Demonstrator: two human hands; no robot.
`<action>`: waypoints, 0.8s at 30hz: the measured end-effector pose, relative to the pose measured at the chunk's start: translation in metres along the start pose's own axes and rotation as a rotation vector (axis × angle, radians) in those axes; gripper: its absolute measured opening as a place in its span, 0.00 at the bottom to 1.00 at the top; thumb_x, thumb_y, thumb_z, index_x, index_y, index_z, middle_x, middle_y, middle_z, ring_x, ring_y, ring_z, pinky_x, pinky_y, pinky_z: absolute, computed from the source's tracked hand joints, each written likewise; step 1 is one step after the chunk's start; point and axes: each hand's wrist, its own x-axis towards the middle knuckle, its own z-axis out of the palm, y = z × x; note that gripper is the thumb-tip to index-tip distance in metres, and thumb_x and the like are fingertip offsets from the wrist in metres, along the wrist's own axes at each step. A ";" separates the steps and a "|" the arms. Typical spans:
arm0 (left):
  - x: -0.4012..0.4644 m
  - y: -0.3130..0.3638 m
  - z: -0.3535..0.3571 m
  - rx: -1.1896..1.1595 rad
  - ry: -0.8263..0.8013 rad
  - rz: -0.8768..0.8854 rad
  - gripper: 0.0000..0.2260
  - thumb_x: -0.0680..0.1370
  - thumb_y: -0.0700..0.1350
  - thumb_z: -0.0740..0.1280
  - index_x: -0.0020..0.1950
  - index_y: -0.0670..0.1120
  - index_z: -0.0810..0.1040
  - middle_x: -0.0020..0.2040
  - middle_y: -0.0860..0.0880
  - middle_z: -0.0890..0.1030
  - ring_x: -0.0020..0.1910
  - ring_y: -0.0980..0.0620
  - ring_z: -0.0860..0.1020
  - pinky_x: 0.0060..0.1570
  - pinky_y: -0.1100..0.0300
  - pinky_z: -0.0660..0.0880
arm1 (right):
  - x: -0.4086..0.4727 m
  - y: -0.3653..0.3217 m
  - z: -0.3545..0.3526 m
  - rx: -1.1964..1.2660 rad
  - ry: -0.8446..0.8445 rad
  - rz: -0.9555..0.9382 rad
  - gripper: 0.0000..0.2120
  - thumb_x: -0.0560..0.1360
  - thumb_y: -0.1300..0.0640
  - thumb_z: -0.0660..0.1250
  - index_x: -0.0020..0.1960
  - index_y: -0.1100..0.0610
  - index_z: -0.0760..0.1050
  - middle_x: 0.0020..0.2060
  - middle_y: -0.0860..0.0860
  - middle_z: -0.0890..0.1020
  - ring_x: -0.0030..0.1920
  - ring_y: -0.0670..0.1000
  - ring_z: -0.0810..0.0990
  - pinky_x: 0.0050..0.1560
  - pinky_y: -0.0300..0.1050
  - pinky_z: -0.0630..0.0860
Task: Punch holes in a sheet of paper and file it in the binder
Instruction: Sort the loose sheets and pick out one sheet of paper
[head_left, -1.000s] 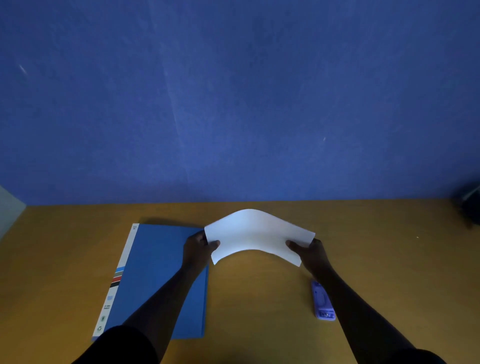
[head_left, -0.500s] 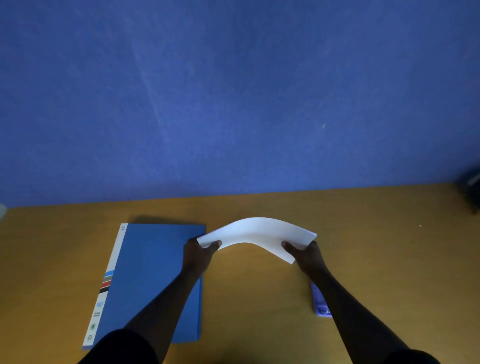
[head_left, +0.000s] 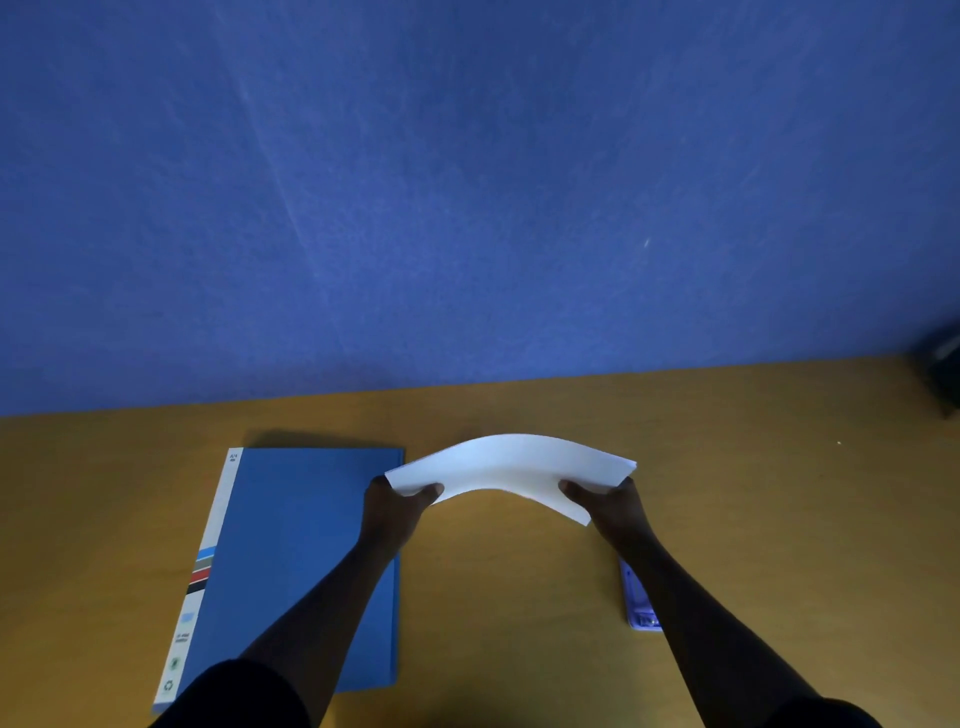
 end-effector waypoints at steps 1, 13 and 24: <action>0.000 -0.002 0.000 0.011 -0.013 -0.002 0.16 0.65 0.38 0.80 0.50 0.42 0.82 0.47 0.45 0.84 0.47 0.46 0.83 0.50 0.51 0.80 | 0.000 0.001 -0.001 0.003 -0.009 0.009 0.14 0.67 0.65 0.78 0.49 0.52 0.82 0.46 0.50 0.87 0.49 0.50 0.85 0.50 0.47 0.81; 0.023 0.013 -0.017 0.103 -0.146 -0.057 0.10 0.65 0.39 0.80 0.42 0.43 0.82 0.42 0.48 0.84 0.41 0.48 0.82 0.37 0.59 0.76 | 0.022 -0.023 -0.006 -0.211 -0.111 0.007 0.09 0.65 0.60 0.80 0.44 0.56 0.84 0.42 0.51 0.87 0.41 0.49 0.85 0.42 0.41 0.80; -0.014 0.017 -0.039 -0.282 -0.391 -0.239 0.23 0.62 0.46 0.78 0.56 0.44 0.81 0.52 0.43 0.85 0.51 0.39 0.82 0.42 0.48 0.80 | 0.013 -0.043 0.000 0.008 -0.213 0.136 0.12 0.63 0.63 0.79 0.47 0.60 0.85 0.47 0.59 0.87 0.45 0.59 0.85 0.47 0.54 0.82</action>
